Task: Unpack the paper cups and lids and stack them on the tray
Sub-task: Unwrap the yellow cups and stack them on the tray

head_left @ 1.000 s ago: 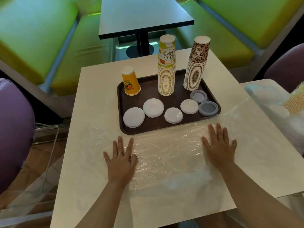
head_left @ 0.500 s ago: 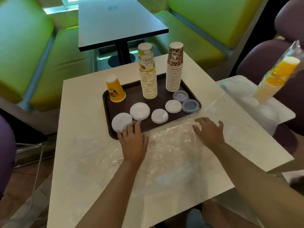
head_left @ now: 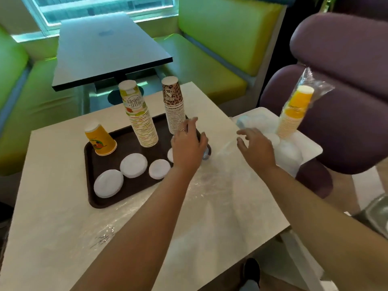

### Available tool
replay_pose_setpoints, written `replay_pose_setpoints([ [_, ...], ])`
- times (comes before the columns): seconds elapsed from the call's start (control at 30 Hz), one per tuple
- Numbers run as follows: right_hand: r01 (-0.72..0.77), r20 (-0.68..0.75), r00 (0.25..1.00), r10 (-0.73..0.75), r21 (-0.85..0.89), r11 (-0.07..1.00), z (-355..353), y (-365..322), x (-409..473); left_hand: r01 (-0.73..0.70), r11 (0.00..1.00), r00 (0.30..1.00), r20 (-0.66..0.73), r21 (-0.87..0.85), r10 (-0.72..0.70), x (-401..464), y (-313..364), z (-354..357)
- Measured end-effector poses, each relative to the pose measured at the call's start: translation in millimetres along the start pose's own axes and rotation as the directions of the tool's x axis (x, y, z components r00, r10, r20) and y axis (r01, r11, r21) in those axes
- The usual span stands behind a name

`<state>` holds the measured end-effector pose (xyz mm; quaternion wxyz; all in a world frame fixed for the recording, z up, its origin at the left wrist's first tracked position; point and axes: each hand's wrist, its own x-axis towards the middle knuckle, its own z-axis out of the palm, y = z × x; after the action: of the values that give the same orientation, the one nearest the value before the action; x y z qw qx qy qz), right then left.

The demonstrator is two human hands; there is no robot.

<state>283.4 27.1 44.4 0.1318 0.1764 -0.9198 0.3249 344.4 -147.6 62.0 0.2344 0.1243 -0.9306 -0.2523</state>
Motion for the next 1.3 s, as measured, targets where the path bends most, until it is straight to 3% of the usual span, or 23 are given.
replay_pose_setpoints([
  [0.17,-0.044,-0.11,0.993,0.05,0.056,0.997,-28.4,48.4,31.6,-0.05,0.998,0.997,0.062,-0.038,0.052,35.7,52.5,48.3],
  [0.57,-0.28,-0.238,0.915,0.326,0.206,0.938,-60.4,191.4,95.5,0.079,0.994,0.946,0.319,-0.073,-0.051,95.1,138.9,164.4],
  [0.73,-0.348,-0.21,0.895,0.393,0.222,0.911,-50.8,244.2,116.9,0.102,0.992,0.911,0.408,-0.073,-0.063,118.6,152.2,214.3],
  [0.9,-0.433,-0.043,0.89,0.454,0.228,0.872,-32.2,280.6,140.1,0.123,0.984,0.893,0.447,-0.13,-0.052,150.4,169.4,258.8],
  [1.13,-0.393,0.028,0.914,0.405,0.308,0.866,-1.8,311.2,153.3,0.085,0.974,0.87,0.491,-0.209,0.03,172.7,188.3,310.1],
  [1.3,-0.393,0.04,0.91,0.412,0.392,0.832,14.5,328.3,161.6,0.271,0.864,0.866,0.499,-0.425,-0.027,184.3,205.1,326.5],
])
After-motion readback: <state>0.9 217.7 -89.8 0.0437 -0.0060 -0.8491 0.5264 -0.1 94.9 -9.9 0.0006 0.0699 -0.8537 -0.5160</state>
